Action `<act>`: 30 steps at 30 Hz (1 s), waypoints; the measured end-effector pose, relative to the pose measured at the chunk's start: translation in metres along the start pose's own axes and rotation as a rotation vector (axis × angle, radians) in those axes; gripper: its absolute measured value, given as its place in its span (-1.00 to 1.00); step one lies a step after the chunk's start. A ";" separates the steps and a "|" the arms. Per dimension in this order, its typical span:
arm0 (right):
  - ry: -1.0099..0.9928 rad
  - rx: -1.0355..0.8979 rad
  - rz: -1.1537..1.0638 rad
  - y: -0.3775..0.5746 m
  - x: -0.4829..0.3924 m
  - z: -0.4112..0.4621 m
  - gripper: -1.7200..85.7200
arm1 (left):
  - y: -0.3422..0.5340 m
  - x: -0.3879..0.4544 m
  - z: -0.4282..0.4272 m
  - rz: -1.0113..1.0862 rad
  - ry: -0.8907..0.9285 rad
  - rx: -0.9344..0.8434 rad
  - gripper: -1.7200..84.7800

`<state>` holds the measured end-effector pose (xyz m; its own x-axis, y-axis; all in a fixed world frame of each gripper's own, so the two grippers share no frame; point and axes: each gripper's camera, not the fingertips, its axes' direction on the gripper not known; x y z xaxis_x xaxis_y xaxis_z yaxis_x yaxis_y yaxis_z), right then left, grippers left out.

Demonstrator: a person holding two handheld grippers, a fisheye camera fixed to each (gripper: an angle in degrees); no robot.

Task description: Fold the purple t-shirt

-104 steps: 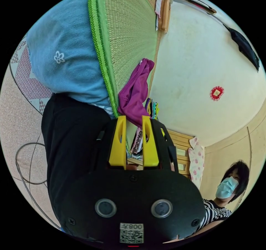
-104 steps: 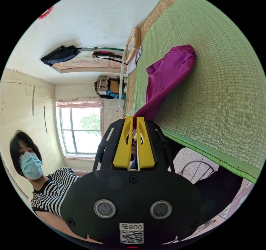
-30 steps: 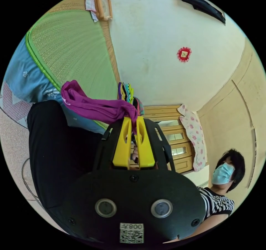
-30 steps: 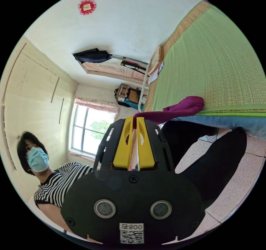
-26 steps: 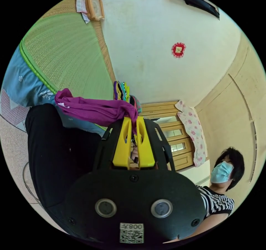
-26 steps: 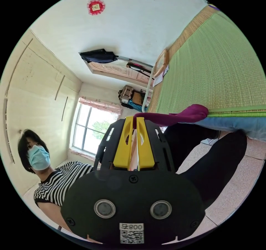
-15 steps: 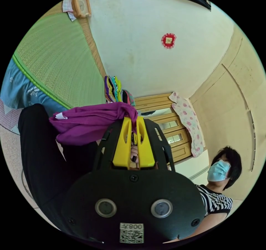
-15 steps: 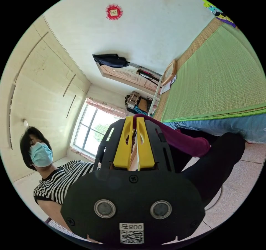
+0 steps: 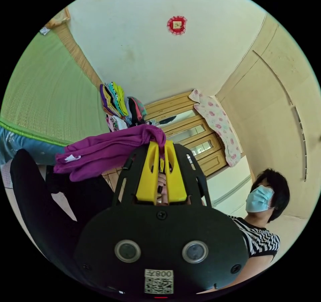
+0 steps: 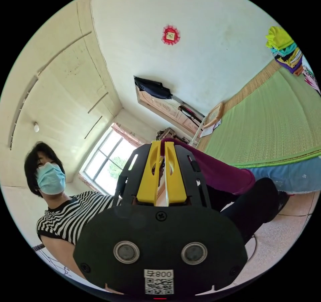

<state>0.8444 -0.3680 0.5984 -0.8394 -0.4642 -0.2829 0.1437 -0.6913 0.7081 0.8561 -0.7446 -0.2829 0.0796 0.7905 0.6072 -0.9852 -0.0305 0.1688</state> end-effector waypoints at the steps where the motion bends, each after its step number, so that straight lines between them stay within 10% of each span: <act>1: 0.002 0.016 -0.013 -0.003 -0.004 -0.011 -0.92 | -0.005 0.003 0.006 0.004 0.002 -0.007 -0.89; 17: 0.115 0.154 0.082 -0.106 0.076 -0.144 -0.92 | -0.182 -0.009 0.205 -0.088 -0.072 -0.205 -0.89; 30: 0.297 0.059 0.125 -0.493 0.278 -0.182 -0.92 | -0.501 -0.092 0.418 -0.075 -0.097 -0.135 -0.88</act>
<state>0.6356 -0.2578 0.0527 -0.6263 -0.6908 -0.3612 0.1985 -0.5895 0.7830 1.4064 -1.0579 -0.0986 0.1610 0.7245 0.6701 -0.9869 0.1136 0.1144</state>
